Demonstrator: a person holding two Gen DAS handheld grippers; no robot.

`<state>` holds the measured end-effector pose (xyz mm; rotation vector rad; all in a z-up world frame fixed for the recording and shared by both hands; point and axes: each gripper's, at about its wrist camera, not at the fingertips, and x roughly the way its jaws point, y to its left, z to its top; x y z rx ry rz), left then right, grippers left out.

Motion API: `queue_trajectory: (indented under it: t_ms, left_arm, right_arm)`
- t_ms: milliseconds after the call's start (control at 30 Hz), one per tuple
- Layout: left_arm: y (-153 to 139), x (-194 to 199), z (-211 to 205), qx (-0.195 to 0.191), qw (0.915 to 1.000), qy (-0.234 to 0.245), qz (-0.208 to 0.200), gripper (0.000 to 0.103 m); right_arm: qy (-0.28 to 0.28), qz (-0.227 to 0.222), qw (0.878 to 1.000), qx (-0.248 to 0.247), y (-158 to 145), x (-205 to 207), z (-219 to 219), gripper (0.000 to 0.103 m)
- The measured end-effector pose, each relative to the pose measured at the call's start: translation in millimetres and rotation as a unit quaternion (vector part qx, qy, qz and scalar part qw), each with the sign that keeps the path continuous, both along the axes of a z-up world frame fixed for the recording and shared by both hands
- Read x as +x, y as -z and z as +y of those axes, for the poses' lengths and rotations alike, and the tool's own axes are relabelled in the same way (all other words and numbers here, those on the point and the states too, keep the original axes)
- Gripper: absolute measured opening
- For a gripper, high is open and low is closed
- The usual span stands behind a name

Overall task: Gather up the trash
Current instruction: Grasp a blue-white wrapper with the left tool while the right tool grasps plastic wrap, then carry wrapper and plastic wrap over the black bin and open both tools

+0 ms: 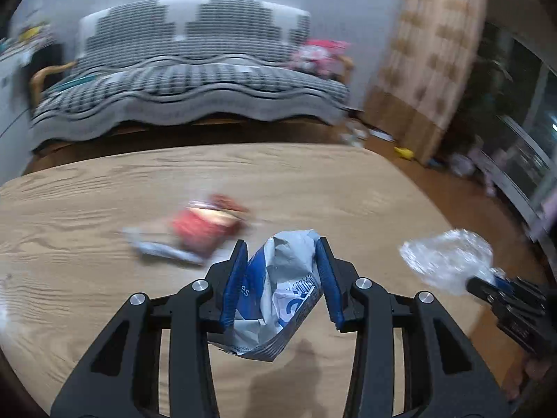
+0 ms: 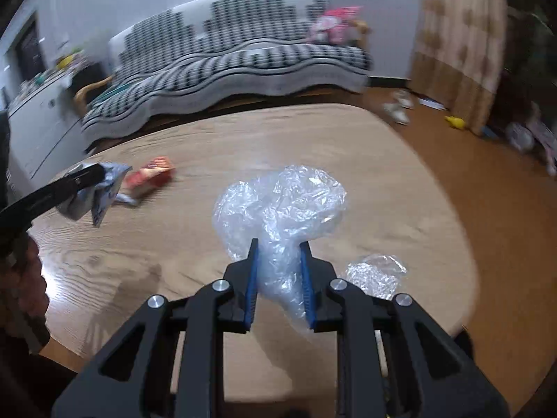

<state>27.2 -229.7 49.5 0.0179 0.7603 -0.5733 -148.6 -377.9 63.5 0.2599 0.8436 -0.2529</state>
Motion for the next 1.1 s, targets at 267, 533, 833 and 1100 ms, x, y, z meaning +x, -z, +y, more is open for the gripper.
queue_trajectory:
  t_ms: [267,533,833,1100]
  left_arm:
    - [7.9,-111.5,-139.3,-0.028,0.9865,0.161,0.003,0.040]
    - [51.2,-205.5,-241.9,-0.005,0.9580,0.286,0.019,0.040]
    - [81.2,-220.5,-281.3,0.013,0.9456,0.323,0.039,0.040]
    - [94.9,-215.8,-296.4,0.011,0.9447,0.322,0.063,0.040]
  right_arm:
    - [0.136,0.012,0.990,0.016,17.1,-133.2,-107.5,0.022]
    - [0.219,0.075,0.971,0.057,61.5,-211.8,-177.4,0.022]
    - [0.223,0.160,0.956,0.099,120.7,-227.9,-207.8,0.022]
    - [0.223,0.162,0.956,0.097,120.1,-226.1,-211.8,0.027]
